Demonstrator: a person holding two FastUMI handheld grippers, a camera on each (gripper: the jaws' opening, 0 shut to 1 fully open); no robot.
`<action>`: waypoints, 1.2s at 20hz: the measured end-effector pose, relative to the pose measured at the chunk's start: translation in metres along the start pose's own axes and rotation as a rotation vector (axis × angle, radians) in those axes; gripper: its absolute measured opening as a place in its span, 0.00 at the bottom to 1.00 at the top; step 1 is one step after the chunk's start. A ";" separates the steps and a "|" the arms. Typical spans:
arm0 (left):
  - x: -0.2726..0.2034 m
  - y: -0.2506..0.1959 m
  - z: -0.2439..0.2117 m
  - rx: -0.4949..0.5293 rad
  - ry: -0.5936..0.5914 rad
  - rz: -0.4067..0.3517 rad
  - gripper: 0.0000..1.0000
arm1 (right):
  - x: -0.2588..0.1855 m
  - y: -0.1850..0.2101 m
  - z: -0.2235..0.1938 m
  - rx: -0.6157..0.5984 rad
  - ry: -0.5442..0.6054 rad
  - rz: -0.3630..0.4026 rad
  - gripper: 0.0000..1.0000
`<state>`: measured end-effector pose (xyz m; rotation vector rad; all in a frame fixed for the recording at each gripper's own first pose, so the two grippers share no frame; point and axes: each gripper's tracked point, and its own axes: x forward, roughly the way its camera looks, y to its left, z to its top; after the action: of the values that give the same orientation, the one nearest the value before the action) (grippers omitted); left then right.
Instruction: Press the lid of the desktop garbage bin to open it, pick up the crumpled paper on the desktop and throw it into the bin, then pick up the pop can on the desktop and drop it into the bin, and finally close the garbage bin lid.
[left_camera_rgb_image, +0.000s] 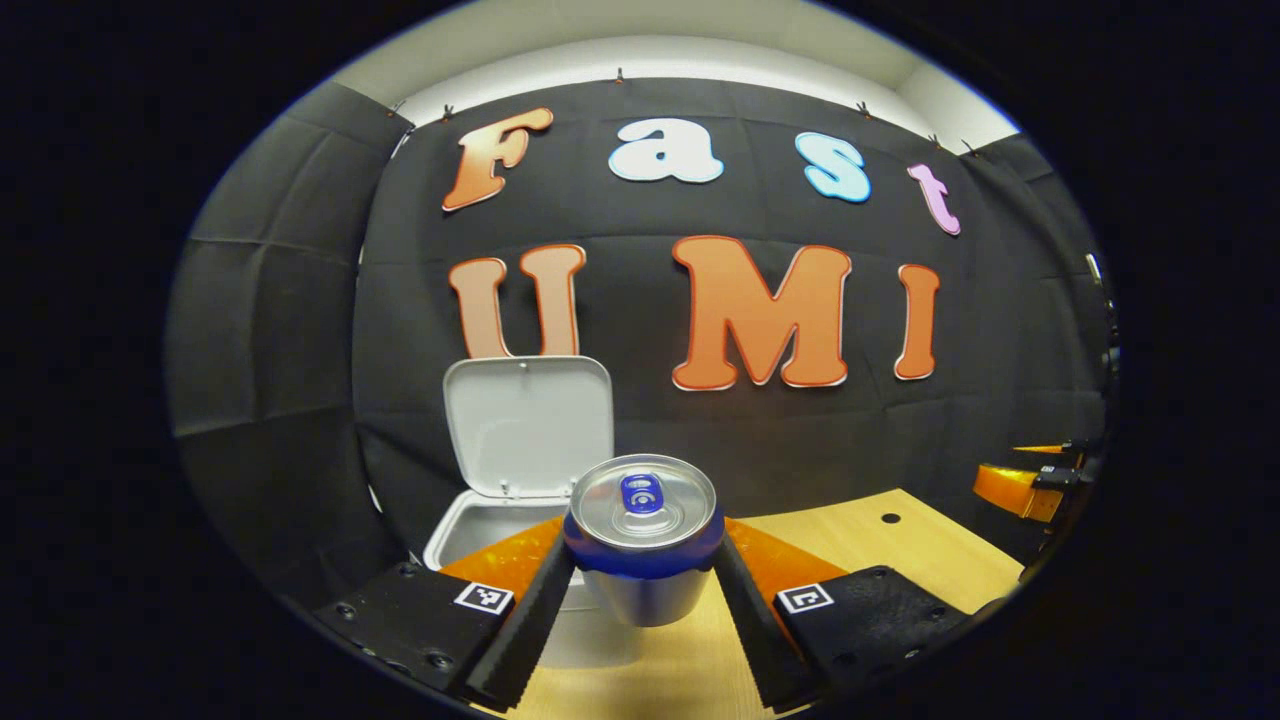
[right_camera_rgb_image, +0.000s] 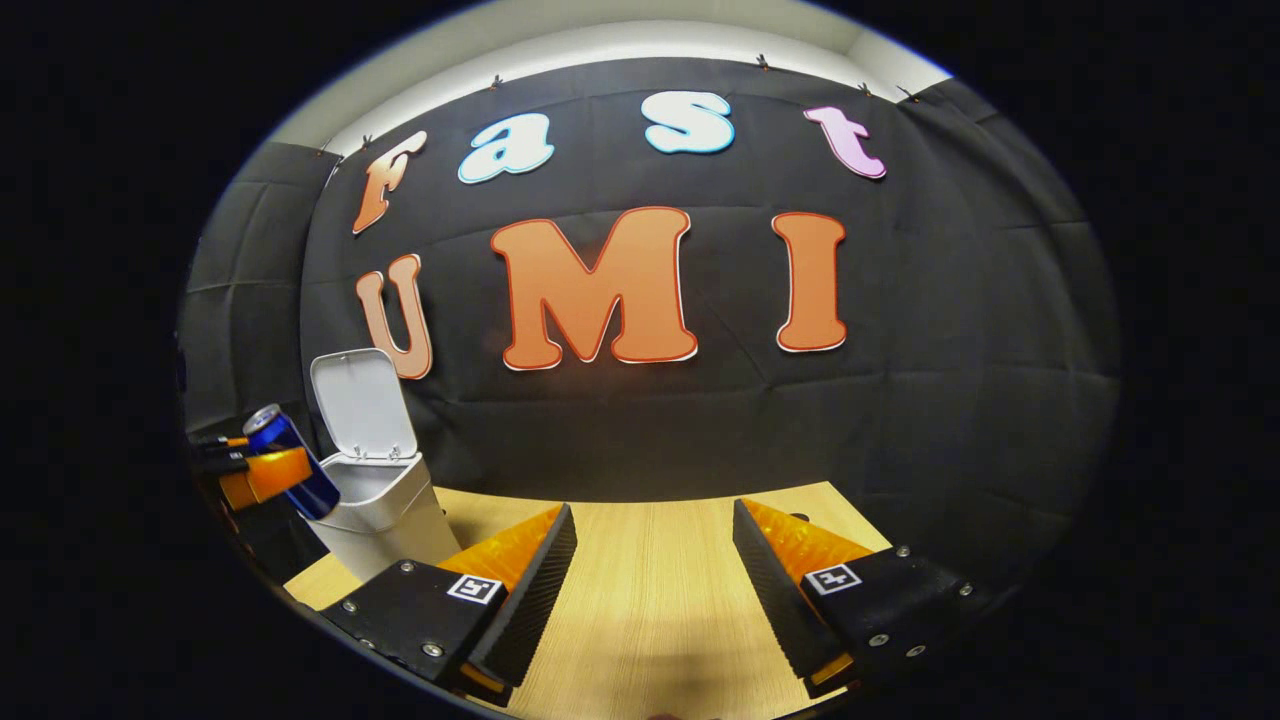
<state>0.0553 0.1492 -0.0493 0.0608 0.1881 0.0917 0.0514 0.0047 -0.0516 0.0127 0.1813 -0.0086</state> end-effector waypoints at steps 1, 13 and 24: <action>0.002 0.010 0.005 -0.010 -0.008 0.009 0.80 | 0.002 0.001 0.000 0.002 0.002 0.003 0.94; 0.097 0.084 -0.011 -0.032 0.020 0.037 0.81 | 0.002 -0.027 -0.007 -0.004 0.018 -0.084 0.94; 0.147 0.094 -0.038 -0.013 0.040 0.060 0.84 | 0.001 -0.038 -0.012 0.008 0.036 -0.136 0.94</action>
<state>0.1840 0.2588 -0.1069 0.0521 0.2259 0.1536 0.0503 -0.0332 -0.0641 0.0088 0.2175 -0.1448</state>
